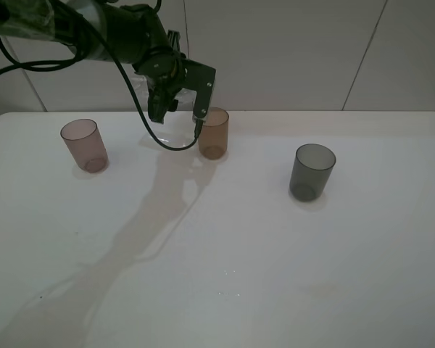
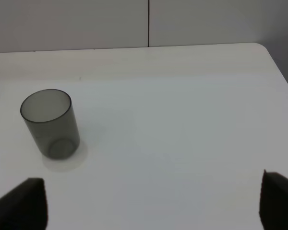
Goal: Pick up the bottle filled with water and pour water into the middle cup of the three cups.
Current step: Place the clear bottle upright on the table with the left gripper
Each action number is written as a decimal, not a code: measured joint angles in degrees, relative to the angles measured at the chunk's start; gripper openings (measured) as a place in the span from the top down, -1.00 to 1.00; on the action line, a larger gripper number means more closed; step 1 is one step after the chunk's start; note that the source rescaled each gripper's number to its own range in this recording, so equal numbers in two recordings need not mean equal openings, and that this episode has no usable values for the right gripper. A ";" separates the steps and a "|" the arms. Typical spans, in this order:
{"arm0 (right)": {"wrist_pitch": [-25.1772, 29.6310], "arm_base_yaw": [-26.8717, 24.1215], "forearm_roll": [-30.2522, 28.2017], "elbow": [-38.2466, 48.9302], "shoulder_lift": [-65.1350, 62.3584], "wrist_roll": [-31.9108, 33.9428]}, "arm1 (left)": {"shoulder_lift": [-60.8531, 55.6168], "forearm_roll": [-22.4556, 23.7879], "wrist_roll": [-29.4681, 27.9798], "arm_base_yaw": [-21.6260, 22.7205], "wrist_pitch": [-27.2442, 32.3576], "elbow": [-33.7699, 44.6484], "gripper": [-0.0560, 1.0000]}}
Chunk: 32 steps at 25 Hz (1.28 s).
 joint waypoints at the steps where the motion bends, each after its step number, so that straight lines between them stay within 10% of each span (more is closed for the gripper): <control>1: 0.00 0.00 0.00 0.00 0.00 0.00 | 0.00 0.45 0.00 0.00 0.00 0.00 0.88; 32: 0.00 0.00 0.00 0.00 0.00 0.00 | 0.00 0.98 2.73 -0.07 0.76 0.00 0.88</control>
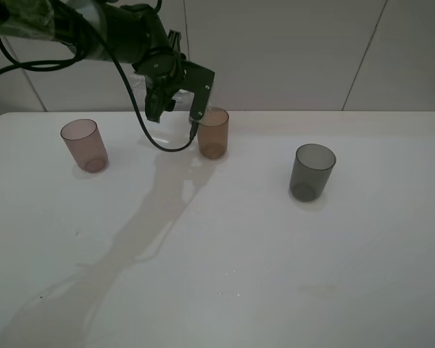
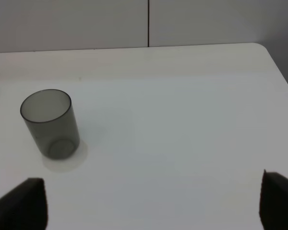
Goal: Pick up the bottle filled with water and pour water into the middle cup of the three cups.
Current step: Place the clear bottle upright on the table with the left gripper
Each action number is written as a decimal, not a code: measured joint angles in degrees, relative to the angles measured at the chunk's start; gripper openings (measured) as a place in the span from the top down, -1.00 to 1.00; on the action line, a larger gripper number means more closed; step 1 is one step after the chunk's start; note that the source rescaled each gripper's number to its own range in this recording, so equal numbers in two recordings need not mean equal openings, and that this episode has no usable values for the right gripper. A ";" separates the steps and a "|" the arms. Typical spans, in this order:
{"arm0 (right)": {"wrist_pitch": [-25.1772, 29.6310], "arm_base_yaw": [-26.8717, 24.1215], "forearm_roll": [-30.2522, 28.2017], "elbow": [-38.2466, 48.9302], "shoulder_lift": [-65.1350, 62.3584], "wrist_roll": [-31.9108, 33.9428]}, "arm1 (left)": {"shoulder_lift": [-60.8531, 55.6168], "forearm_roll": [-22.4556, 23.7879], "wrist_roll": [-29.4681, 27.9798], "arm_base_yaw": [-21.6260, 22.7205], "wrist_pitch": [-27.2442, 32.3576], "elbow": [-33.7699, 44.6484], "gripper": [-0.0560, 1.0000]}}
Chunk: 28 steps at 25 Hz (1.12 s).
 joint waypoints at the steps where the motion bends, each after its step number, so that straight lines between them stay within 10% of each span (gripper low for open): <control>1: 0.00 0.00 0.00 0.00 0.00 0.00 | 0.00 0.10 0.00 0.00 0.12 0.00 0.88; 28: 0.00 0.00 0.00 0.00 0.00 0.00 | 0.00 6.26 0.01 -1.27 2.72 0.00 0.88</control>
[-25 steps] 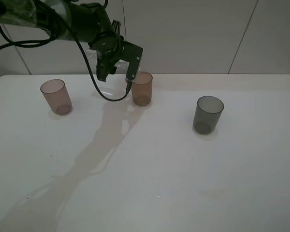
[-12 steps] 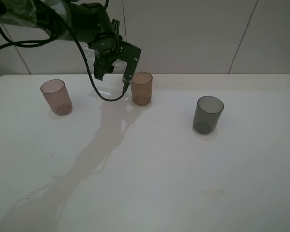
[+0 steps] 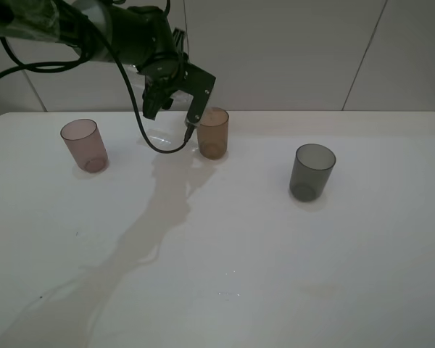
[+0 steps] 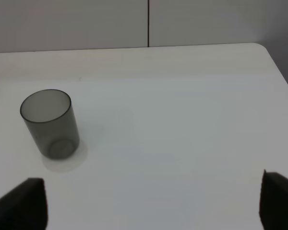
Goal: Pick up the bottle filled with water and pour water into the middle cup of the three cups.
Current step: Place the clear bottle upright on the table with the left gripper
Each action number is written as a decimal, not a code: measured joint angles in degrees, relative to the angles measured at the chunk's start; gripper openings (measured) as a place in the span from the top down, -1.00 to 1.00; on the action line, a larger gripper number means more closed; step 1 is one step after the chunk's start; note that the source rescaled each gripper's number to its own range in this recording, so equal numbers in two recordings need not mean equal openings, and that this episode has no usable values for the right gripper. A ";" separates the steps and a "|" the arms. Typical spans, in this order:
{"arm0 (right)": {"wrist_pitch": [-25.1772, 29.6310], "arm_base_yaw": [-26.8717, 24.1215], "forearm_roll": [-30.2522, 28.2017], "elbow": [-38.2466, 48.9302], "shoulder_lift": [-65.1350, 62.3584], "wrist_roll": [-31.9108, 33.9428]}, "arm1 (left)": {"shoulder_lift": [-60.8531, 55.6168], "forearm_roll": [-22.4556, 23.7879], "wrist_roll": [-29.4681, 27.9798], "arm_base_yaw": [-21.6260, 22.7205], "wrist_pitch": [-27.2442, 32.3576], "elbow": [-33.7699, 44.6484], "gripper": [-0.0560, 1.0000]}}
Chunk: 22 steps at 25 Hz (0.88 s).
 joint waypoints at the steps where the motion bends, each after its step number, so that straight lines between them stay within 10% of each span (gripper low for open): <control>1: 0.00 0.00 0.00 0.00 0.00 0.00 | 0.00 0.21 0.00 -0.10 0.00 0.00 0.88; 22: 0.00 0.00 0.00 0.00 0.00 0.00 | 0.00 8.20 0.05 -1.32 3.16 0.00 0.88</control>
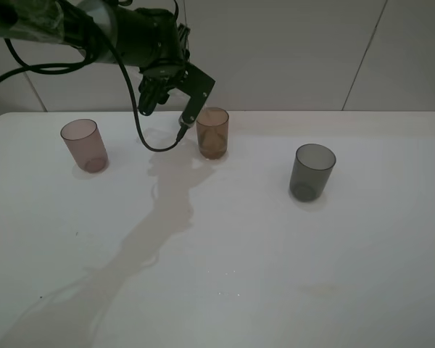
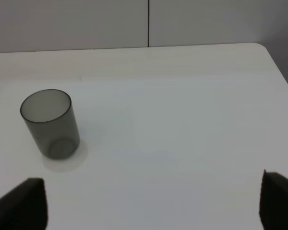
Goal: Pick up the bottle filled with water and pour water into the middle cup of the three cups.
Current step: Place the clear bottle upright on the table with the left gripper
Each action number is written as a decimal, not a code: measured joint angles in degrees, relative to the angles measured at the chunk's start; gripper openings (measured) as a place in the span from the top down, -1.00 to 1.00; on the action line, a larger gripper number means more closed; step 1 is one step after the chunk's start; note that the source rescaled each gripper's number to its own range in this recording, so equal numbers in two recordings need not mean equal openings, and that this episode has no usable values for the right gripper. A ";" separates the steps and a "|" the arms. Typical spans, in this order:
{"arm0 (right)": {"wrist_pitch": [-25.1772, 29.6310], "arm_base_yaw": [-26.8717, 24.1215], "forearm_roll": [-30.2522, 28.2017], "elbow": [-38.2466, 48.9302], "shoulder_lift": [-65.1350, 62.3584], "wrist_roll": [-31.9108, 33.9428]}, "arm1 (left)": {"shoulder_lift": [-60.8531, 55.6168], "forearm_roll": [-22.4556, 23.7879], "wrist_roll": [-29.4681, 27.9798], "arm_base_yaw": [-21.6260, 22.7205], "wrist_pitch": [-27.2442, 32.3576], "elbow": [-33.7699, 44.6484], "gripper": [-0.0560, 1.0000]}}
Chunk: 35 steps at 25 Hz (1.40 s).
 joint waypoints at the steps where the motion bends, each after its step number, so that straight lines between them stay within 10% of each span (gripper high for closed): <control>1: 0.00 0.00 0.00 0.00 0.00 0.00 | 0.00 0.36 0.00 0.00 0.06 0.00 0.88; 35: 0.00 0.00 0.00 0.00 0.00 0.00 | 0.00 8.95 0.00 -2.60 1.66 0.00 0.88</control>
